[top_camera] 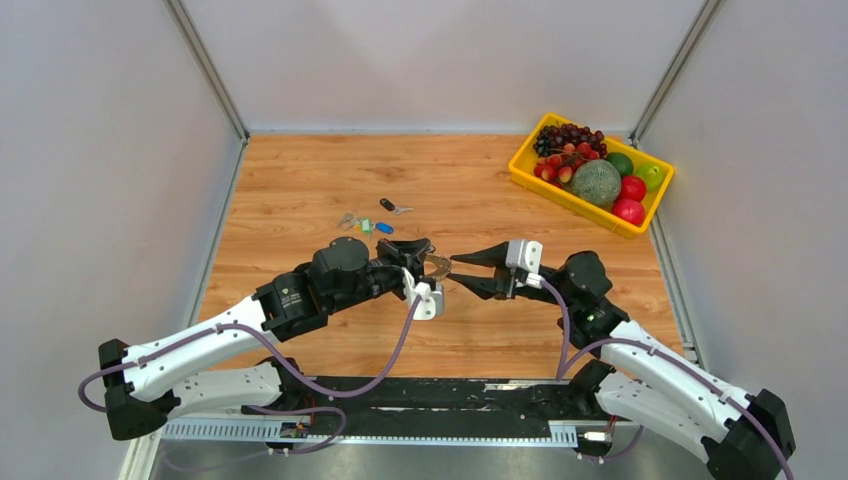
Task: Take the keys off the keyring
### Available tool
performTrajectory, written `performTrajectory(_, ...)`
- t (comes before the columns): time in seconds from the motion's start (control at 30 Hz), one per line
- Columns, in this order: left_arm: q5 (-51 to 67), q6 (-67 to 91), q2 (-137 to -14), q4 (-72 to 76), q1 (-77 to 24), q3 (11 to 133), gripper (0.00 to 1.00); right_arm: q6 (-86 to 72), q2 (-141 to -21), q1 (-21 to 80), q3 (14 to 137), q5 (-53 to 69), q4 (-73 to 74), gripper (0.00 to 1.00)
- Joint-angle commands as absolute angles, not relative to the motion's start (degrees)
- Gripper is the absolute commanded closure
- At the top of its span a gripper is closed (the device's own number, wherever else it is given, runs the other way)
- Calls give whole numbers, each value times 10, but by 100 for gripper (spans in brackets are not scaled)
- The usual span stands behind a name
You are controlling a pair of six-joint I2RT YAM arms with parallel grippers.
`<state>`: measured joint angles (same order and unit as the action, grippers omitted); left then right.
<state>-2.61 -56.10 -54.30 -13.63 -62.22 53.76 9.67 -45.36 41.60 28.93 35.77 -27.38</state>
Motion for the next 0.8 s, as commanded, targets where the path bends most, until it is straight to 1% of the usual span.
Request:
performTrajectory(0.0,-4,-567,-536,-103,-623,542,100,83,-470,418,322,402,-319,61)
performTrajectory(0.33,24,-561,-530,-115,-624,550,100,78,-512,418,351,406,-322,63)
performTrajectory(0.57,41,-554,-529,-122,-624,557,100,72,-534,418,365,413,-311,68)
performTrajectory(0.77,37,-554,-524,-121,-623,558,100,83,-525,418,363,414,-282,66)
